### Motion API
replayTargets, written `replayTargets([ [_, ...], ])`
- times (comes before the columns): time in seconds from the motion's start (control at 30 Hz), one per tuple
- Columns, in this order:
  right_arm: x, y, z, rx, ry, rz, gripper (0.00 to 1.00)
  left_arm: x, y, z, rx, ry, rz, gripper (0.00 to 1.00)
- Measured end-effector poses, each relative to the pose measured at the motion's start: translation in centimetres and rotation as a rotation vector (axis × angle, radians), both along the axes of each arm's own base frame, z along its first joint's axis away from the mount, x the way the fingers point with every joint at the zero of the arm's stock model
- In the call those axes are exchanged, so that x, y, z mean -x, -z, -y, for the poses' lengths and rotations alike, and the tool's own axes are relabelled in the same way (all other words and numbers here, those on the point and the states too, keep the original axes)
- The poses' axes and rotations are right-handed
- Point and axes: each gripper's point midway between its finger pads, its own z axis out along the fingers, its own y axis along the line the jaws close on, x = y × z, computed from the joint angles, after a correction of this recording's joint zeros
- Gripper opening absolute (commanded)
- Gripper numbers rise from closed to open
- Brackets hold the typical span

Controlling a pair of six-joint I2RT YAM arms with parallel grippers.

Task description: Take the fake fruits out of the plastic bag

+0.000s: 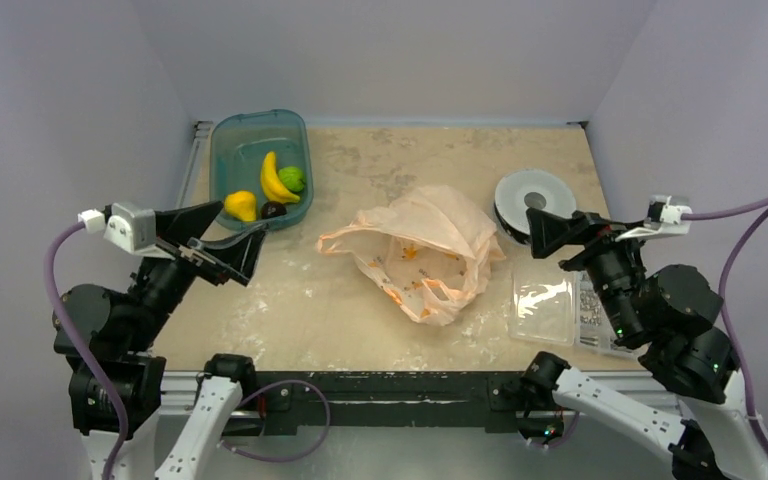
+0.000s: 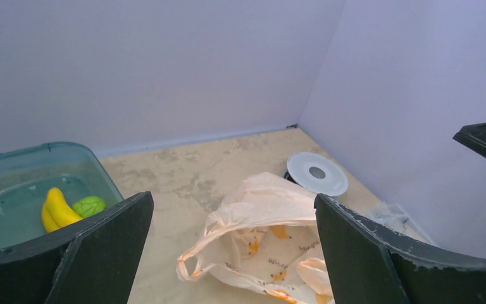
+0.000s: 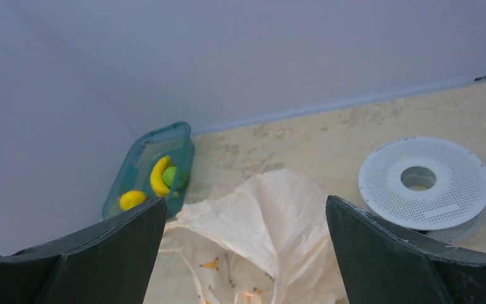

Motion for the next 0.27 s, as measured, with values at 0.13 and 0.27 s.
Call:
replayTargets([
  [0.13, 0.0, -1.0, 1.4, 0.021, 0.057, 0.038, 0.99, 0.6, -0.2, -1.0, 0.014, -0.059, 0.026, 1.0],
  [0.27, 0.0, -1.1, 2.2, 0.023, 0.087, 0.046, 0.99, 0.1, 0.4, -1.9, 0.015, -0.115, -0.002, 1.0],
])
